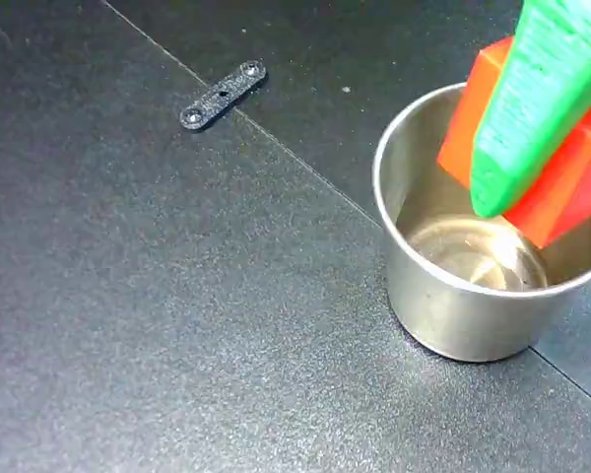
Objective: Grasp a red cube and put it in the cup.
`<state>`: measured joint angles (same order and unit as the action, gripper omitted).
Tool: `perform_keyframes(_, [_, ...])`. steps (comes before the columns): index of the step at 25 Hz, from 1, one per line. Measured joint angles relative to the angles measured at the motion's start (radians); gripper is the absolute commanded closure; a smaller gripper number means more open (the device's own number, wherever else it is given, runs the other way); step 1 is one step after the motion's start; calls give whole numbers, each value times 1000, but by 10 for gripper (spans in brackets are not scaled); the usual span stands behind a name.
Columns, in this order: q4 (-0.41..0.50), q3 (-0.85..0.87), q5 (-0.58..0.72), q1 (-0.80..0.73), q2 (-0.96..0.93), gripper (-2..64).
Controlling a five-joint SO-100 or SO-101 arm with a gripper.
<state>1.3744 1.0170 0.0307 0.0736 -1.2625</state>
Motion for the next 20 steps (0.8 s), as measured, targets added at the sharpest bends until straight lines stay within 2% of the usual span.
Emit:
perform_keyframes(6, [0, 0, 0, 0, 0, 496])
perform_keyframes(15, [0, 0, 0, 0, 0, 390])
perform_keyframes(20, [0, 0, 3, 0, 0, 373])
